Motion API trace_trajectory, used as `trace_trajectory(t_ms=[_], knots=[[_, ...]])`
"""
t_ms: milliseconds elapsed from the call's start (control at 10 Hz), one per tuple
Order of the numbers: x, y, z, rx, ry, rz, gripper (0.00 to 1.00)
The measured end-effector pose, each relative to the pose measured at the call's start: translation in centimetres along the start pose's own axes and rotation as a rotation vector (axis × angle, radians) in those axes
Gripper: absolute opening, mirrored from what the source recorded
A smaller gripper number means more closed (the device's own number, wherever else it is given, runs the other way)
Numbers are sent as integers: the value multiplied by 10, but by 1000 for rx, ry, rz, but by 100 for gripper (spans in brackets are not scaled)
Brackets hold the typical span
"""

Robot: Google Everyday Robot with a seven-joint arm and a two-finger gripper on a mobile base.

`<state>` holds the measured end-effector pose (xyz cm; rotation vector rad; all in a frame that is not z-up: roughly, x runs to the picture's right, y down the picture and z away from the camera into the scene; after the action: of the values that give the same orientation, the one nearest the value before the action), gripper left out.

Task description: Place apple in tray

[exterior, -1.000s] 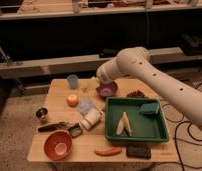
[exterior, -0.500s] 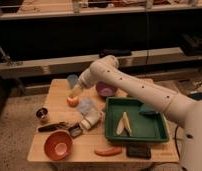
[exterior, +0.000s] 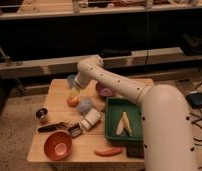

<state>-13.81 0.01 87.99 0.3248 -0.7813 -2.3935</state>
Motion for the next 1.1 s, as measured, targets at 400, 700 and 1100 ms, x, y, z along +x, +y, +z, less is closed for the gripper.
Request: trace_trajectory(t_ms=[400,700,1100], knots=[[3,-10,23,51,-23,13,80],[-5,-13,47,70,-29,17,80],[-24,-18,77,95,-32,22,80]])
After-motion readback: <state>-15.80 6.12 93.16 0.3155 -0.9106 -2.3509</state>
